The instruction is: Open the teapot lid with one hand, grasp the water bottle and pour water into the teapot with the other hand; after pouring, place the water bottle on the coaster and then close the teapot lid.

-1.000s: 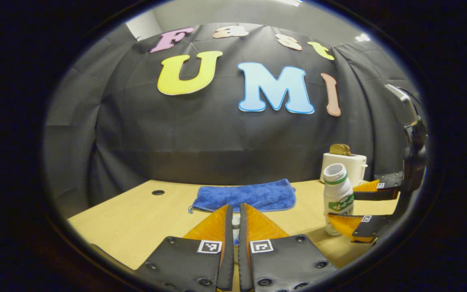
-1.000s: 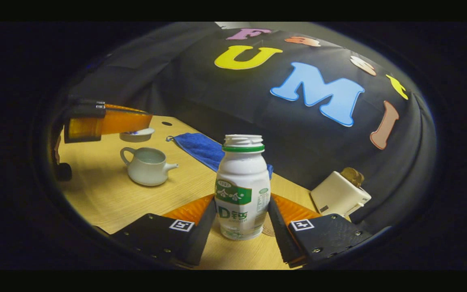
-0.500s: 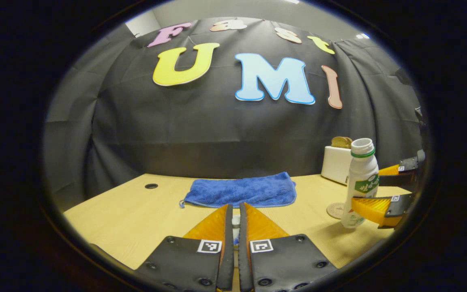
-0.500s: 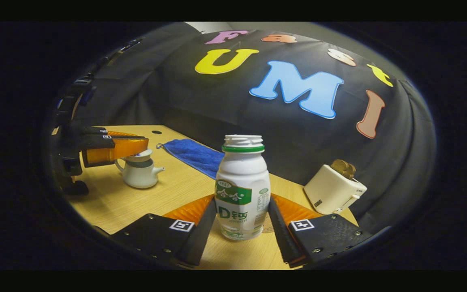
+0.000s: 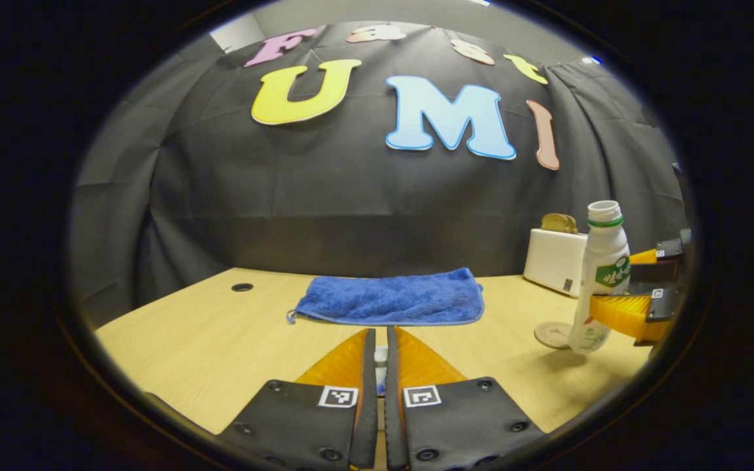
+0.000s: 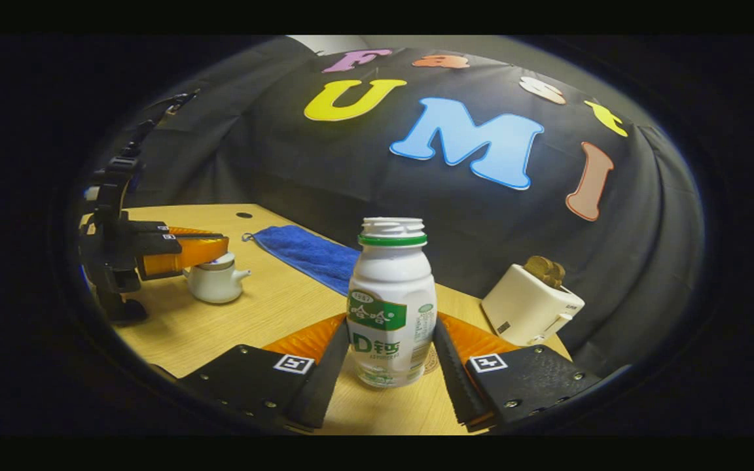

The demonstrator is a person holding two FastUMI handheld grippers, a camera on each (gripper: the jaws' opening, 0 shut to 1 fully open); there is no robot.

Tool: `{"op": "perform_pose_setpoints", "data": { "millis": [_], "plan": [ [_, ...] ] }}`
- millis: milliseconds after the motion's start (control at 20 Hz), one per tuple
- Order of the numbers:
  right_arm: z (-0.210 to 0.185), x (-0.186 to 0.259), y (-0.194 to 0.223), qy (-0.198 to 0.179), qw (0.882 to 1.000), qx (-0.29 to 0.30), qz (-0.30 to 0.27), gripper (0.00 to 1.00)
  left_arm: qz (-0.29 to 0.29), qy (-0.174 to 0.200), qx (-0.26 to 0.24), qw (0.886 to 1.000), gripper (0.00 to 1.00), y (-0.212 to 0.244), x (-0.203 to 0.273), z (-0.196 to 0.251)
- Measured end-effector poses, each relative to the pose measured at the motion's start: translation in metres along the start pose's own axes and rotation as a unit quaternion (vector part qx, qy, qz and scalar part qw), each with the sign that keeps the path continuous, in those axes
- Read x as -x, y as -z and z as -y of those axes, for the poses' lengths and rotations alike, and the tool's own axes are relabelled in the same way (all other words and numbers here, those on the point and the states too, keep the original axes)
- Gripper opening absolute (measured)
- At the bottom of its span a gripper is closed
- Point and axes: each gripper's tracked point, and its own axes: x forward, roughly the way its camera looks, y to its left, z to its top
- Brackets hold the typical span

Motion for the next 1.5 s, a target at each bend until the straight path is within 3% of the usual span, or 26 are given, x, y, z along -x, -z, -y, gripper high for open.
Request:
{"op": "perform_pose_setpoints", "data": {
  "millis": [450,500,750,1200,1500],
  "plan": [
    [0.012,-0.004,0.000,-0.003,0.999,-0.032,-0.002,0.71,0.004,0.010,0.000,1.000,0.16,0.003,0.000,0.005],
    [0.014,-0.004,-0.002,-0.004,0.999,-0.041,0.001,0.72,0.006,0.011,0.002,1.000,0.24,0.002,0.001,0.006],
    [0.033,-0.010,-0.011,0.000,0.996,-0.085,0.012,0.71,0.025,0.009,0.001,1.000,0.24,-0.012,0.011,0.003],
    [0.052,-0.042,0.006,-0.008,0.981,-0.195,-0.003,0.71,0.042,0.005,-0.012,0.999,0.24,-0.022,0.021,0.001],
    [0.052,-0.060,0.028,-0.009,0.971,-0.237,-0.015,0.71,0.046,0.003,-0.004,0.999,0.24,-0.025,0.024,-0.005]
  ]
}}
